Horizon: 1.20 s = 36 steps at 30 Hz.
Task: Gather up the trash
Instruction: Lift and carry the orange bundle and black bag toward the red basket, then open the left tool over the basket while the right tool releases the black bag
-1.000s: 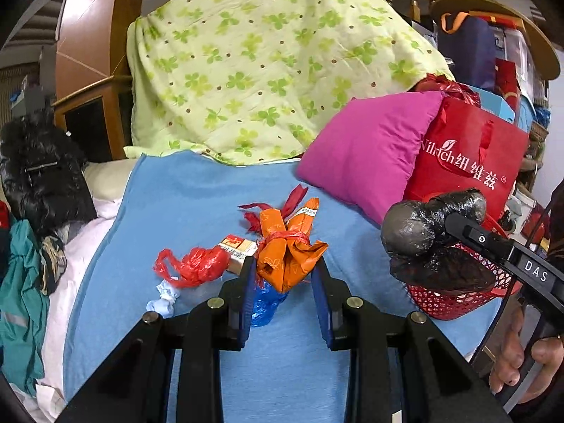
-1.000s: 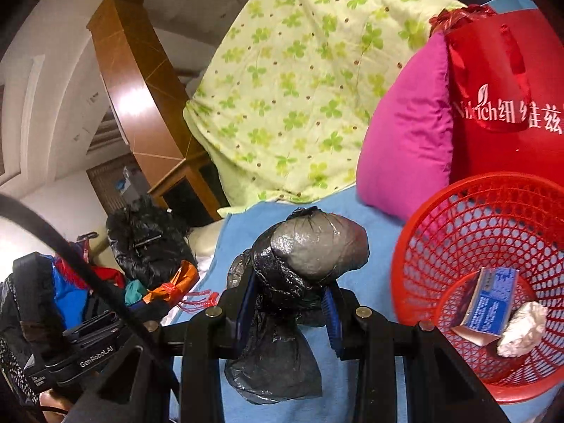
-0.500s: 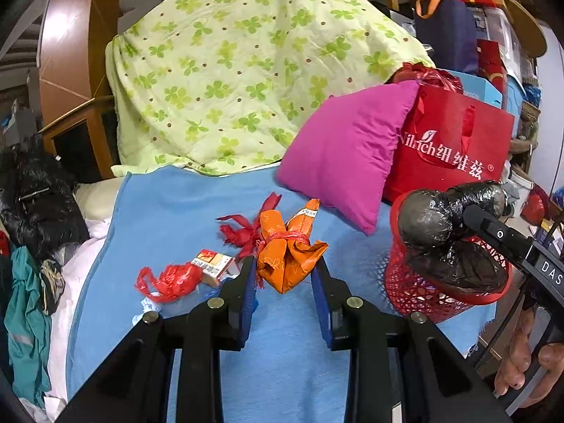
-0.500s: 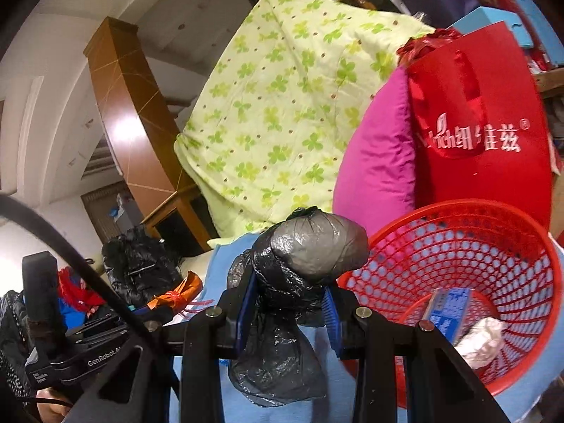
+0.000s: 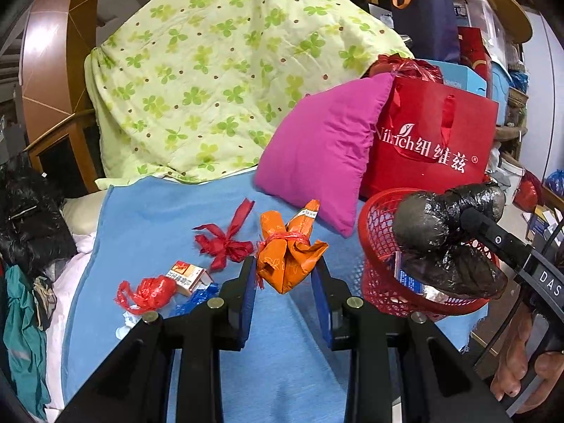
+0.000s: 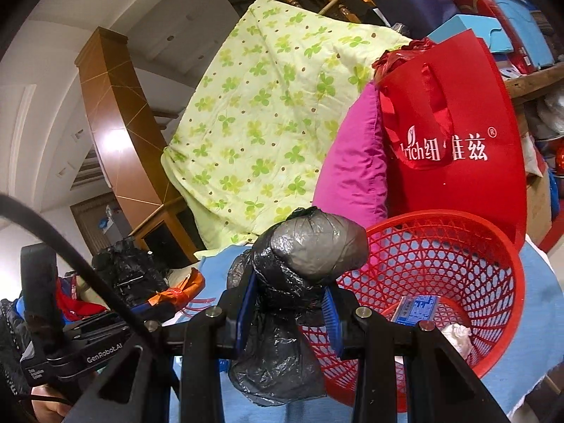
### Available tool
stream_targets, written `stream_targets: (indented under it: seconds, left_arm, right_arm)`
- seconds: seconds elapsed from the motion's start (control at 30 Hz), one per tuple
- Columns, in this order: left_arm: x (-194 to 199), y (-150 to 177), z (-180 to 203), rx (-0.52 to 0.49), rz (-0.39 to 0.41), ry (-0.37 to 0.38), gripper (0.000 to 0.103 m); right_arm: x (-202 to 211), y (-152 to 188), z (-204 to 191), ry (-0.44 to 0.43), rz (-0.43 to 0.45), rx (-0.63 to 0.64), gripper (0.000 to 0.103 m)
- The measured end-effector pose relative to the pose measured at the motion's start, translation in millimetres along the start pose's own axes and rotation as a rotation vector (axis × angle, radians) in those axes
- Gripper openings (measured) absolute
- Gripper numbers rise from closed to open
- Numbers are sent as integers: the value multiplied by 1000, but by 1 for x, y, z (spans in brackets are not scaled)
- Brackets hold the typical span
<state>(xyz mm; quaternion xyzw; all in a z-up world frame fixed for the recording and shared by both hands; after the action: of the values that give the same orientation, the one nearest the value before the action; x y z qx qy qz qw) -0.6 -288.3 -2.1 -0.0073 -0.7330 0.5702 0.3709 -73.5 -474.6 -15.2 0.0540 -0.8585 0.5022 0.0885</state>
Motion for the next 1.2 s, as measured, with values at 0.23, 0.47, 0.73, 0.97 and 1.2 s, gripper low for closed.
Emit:
stream_targets:
  seconds: [0.23, 0.47, 0.73, 0.97, 1.2]
  left_arm:
    - [-5, -8, 18, -31, 7, 18, 33]
    - [-14, -18, 41, -61, 13, 51, 33]
    - [-28, -26, 70, -88, 9, 89, 33]
    - [-38, -27, 92, -114, -4, 118, 33]
    - [-49, -27, 110, -143, -22, 138, 33]
  right_arm:
    - [5, -5, 13, 31, 14, -21, 37]
    - [15, -11, 31, 108, 42, -22, 37]
    - [26, -15, 52, 163, 61, -39, 37]
    - [33, -17, 67, 191, 70, -59, 37]
    - [38, -21, 77, 232, 85, -68, 37]
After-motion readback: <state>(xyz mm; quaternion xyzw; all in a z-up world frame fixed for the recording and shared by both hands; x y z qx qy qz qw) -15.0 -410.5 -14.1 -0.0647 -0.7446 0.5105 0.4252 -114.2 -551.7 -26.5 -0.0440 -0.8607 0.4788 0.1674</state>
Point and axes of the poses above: each gripper's, at about its wrist camera, not at the fingertips, and x roughly against the way its jaws point, z to its right, y to its underside, the point moved 7 cm from there along -x, roughly the way its jaws point, and after that the axes turned 1 degree about y, right-handed, at the moved point
